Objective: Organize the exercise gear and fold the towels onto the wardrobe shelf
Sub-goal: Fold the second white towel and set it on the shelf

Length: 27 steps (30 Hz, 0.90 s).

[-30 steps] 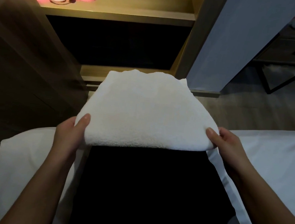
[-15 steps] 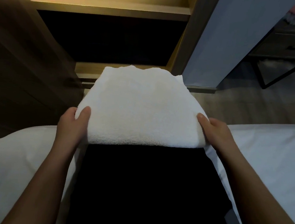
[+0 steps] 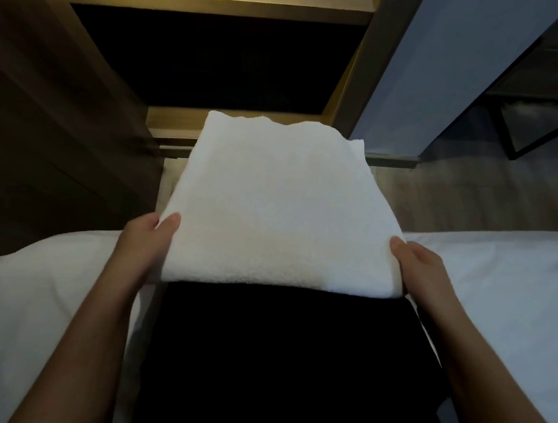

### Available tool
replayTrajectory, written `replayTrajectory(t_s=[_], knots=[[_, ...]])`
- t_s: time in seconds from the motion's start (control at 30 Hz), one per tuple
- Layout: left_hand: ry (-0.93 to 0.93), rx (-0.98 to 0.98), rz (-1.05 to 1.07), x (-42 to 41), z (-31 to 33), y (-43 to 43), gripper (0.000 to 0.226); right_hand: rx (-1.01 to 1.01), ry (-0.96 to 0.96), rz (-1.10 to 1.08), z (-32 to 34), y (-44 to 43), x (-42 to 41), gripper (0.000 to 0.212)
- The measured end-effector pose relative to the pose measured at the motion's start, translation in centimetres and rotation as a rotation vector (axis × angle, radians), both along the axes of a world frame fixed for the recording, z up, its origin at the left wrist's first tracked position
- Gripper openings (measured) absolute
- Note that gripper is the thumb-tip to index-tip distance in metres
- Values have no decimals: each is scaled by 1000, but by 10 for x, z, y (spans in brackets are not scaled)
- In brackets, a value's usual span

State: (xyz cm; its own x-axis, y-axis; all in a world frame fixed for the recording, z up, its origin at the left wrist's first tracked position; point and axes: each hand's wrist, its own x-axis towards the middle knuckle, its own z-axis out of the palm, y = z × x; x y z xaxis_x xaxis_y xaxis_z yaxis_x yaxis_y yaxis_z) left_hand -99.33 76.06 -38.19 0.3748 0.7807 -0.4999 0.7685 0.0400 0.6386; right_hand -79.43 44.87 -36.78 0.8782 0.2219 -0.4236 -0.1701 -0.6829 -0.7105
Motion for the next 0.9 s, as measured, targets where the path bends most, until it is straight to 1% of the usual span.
replayTrajectory(t_s=[0.03,0.07,0.17,0.27,0.33,0.37,0.43,0.47,0.53,0.6,0.67,0.73,0.83,0.9], knots=[[39,-18,-32,2,2,7,32,-17,19,-2,1,5,7,33],[87,-20,-63,6,5,14,33,-49,30,-4,2,9,15,35],[183,5,-90,16,10,19,47,-150,3,53,-1,15,20,48],[143,-90,-77,20,5,13,77,-183,-17,78,-3,16,18,55],[126,-175,-74,23,4,13,85,-209,70,98,-1,22,26,60],[131,-192,-89,23,4,14,86,-198,132,112,1,26,31,64],[143,-169,-116,22,5,18,83,-128,209,107,4,32,37,63],[139,-139,-126,20,6,19,78,-99,211,100,5,33,37,61],[110,-68,-135,12,5,14,64,-92,147,97,4,27,36,53],[74,-52,-116,1,2,1,55,-93,101,89,1,21,33,47],[21,-116,-88,-13,-1,-10,53,-82,111,96,-1,16,33,45],[-11,-176,-68,-15,-2,-7,57,-75,173,117,-1,16,38,46],[2,-310,14,10,0,12,65,6,375,86,7,28,52,48],[-5,-375,40,37,2,23,71,41,452,39,14,42,64,46]])
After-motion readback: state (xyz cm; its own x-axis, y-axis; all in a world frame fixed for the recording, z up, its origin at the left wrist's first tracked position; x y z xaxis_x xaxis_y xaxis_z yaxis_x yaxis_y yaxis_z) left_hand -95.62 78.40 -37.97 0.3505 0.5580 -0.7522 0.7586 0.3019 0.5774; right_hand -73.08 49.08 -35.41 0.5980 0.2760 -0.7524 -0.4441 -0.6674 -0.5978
